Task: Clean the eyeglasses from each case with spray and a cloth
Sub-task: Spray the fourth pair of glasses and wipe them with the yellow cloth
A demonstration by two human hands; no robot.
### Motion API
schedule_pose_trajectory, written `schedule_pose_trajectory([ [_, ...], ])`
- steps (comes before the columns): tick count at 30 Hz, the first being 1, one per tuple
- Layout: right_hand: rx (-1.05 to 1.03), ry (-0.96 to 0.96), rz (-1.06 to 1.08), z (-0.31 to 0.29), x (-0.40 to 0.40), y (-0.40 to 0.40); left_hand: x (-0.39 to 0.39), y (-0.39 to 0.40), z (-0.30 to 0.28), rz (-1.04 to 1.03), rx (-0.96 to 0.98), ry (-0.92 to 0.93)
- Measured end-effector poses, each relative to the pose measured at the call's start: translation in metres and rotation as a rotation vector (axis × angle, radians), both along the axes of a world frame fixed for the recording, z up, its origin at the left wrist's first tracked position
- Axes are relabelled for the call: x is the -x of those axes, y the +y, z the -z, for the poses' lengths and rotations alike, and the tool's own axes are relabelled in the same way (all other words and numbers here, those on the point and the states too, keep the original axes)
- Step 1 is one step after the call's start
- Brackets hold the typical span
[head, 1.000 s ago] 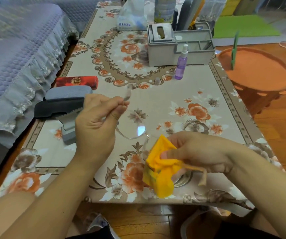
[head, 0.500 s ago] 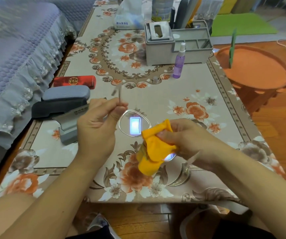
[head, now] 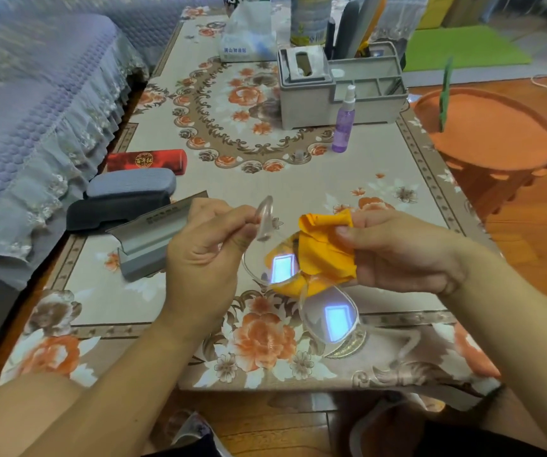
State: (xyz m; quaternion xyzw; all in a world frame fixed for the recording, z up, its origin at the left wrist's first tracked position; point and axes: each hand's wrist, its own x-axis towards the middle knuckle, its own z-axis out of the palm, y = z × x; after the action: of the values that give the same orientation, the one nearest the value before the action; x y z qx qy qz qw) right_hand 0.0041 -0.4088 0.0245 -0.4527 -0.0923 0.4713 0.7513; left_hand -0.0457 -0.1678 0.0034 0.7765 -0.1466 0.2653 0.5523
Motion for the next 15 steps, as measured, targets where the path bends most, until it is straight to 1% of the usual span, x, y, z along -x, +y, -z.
schedule_pose_trajectory([
  [2, -0.017, 0.007, -0.054, -0.001, 0.002, 0.008, 0.001, -0.003, 0.002, 0.049, -0.011, 0.01],
  [5, 0.072, -0.051, -0.104, 0.006, 0.011, 0.025, 0.003, -0.01, 0.006, 0.078, -0.029, 0.017],
  [6, 0.117, -0.093, -0.089, 0.007, 0.014, 0.031, 0.004, -0.013, 0.007, 0.081, -0.016, 0.033],
  [9, 0.241, -0.311, 0.033, 0.003, 0.02, 0.044, 0.004, -0.022, 0.013, 0.113, 0.057, 0.13],
  [11, 0.275, -0.385, 0.112, -0.001, 0.022, 0.045, 0.005, -0.026, 0.014, 0.15, 0.073, 0.181],
  [13, 0.28, -0.374, 0.155, 0.001, 0.026, 0.043, 0.004, -0.026, 0.015, 0.179, 0.057, 0.196],
  [15, 0.272, -0.295, 0.151, 0.008, 0.028, 0.042, 0.002, -0.024, 0.015, 0.207, 0.064, 0.218],
])
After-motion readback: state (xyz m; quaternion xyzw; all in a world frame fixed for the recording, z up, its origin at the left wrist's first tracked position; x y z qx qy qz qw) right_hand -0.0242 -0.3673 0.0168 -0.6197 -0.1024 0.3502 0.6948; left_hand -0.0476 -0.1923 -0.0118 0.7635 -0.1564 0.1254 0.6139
